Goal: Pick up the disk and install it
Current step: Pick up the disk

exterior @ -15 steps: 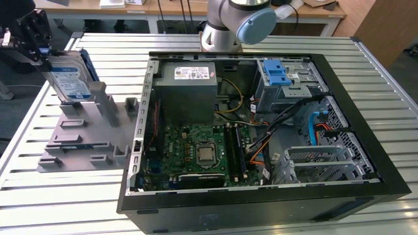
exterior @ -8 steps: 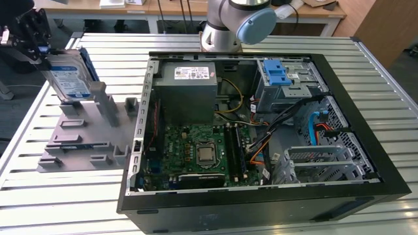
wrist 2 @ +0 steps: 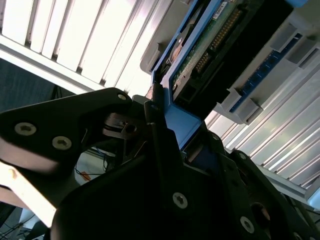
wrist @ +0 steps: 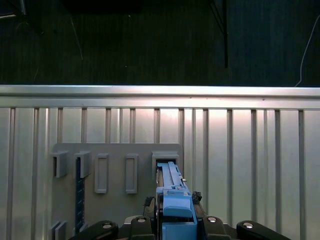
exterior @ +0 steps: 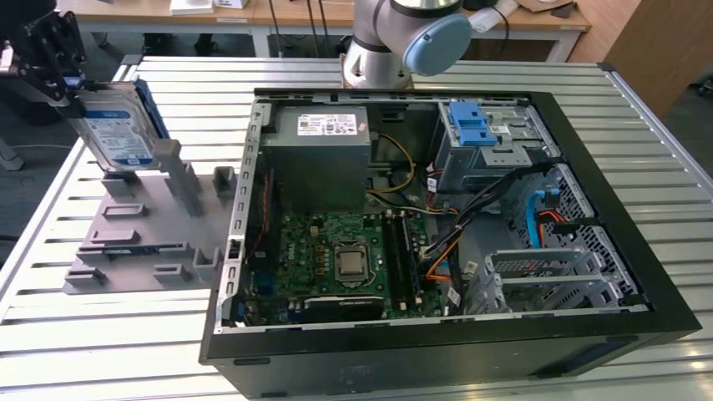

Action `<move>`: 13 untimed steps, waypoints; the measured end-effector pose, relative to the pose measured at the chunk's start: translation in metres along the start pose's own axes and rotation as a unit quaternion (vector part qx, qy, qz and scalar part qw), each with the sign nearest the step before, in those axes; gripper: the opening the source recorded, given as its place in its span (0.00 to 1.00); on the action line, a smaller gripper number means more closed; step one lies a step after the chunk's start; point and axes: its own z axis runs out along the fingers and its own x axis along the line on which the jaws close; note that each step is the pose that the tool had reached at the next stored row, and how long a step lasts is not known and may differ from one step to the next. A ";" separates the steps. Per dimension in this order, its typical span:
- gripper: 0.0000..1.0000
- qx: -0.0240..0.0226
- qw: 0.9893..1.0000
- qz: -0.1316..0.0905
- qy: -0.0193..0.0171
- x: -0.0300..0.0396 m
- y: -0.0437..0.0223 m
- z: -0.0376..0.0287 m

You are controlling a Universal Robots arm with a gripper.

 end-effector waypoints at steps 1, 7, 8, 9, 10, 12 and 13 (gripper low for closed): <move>0.36 0.000 1.000 0.000 0.000 0.0000 0.0000 -0.0005; 0.36 0.000 1.000 0.000 0.000 0.0000 0.0001 -0.0032; 0.36 0.000 1.000 0.000 0.000 0.0000 0.0001 -0.0036; 0.36 0.000 1.000 0.000 0.000 0.0000 0.0001 -0.0041; 0.36 0.000 1.000 0.000 0.000 0.0000 0.0001 -0.0045; 0.36 0.000 1.000 0.000 0.000 -0.0001 0.0001 -0.0054; 0.36 0.000 1.000 0.000 0.000 -0.0001 0.0001 -0.0058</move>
